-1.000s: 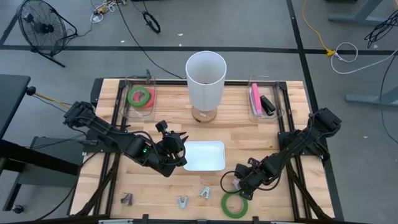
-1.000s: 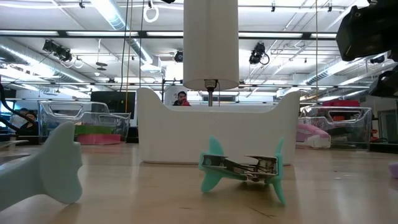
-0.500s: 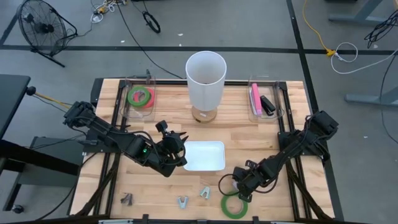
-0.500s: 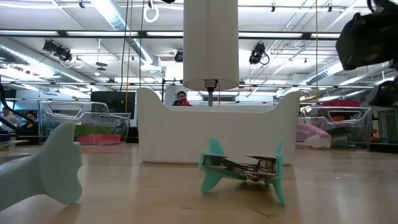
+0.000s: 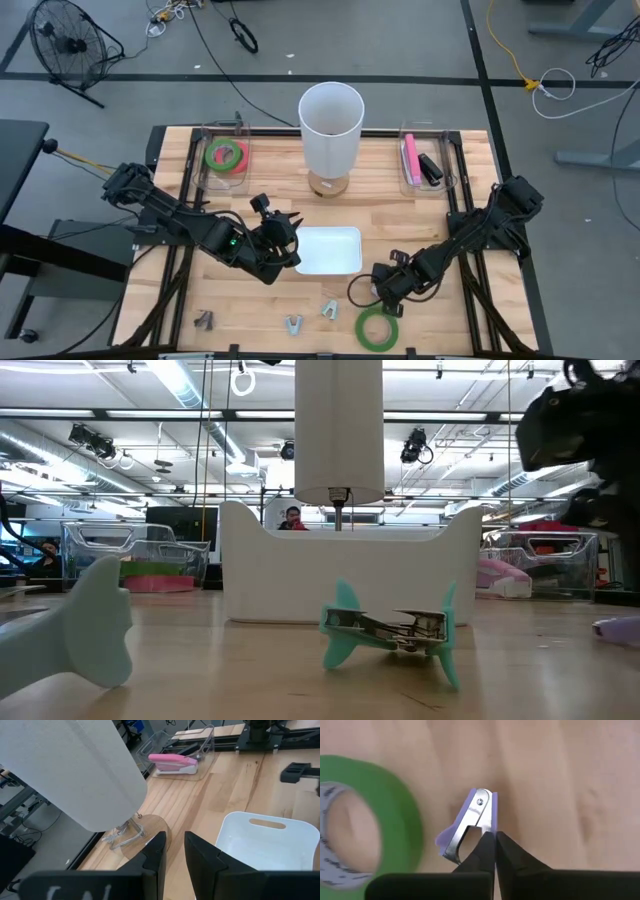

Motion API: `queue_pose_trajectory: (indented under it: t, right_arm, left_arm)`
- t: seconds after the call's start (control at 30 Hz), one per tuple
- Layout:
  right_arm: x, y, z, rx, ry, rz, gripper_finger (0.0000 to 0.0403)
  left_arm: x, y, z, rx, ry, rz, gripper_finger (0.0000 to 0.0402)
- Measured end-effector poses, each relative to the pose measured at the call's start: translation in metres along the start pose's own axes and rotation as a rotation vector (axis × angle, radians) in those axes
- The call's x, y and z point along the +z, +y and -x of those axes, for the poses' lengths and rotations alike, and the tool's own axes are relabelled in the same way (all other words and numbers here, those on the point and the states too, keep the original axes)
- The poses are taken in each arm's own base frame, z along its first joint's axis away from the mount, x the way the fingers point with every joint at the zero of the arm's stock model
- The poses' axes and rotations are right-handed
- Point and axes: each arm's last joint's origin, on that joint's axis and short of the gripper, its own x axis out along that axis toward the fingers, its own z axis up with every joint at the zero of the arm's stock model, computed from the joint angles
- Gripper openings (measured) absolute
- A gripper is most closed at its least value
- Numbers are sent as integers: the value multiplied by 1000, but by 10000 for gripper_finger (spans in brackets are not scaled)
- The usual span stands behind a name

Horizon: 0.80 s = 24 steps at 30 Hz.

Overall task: Pick and place Stapler, Stapler remover, tape
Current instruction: Put the purple stapler remover into the white bin

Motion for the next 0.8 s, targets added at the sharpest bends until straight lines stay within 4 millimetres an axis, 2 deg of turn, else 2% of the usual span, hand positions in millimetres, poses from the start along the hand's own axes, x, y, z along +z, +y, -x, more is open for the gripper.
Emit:
queue_pose_trajectory:
  t: [0.33,0.67,0.8]
  right_arm:
    - [18,-28,42,-15,-104,13,0]
    - [46,-46,85,89,-377,38,0]
    - [53,-50,96,117,-450,81,0]
  left_arm:
    - [0,0,0,0,0,0,73]
    - [0,0,0,0,0,0,73]
    - [0,0,0,0,0,0,73]
